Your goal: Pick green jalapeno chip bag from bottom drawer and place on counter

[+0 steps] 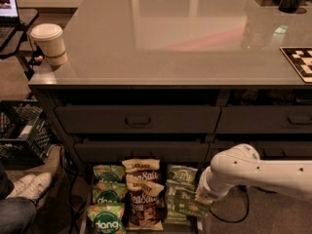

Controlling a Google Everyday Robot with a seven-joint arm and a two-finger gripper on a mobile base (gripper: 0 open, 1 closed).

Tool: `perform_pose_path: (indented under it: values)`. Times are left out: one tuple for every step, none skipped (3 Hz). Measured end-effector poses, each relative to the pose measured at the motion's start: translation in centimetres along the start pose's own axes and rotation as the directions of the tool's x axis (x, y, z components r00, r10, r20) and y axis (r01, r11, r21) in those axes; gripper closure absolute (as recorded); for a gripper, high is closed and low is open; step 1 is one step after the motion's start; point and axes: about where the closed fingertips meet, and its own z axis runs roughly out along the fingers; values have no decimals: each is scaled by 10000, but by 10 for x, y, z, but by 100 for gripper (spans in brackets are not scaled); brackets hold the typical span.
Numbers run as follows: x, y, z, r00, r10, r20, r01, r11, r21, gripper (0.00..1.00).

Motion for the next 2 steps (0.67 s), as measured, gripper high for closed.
perform_pose_path:
  values:
    - [-3,-1,-17,10000,-20,-71,21,9998,205,100]
    - [-4,0,-51,9995,183,-261,-161,9965,822,100]
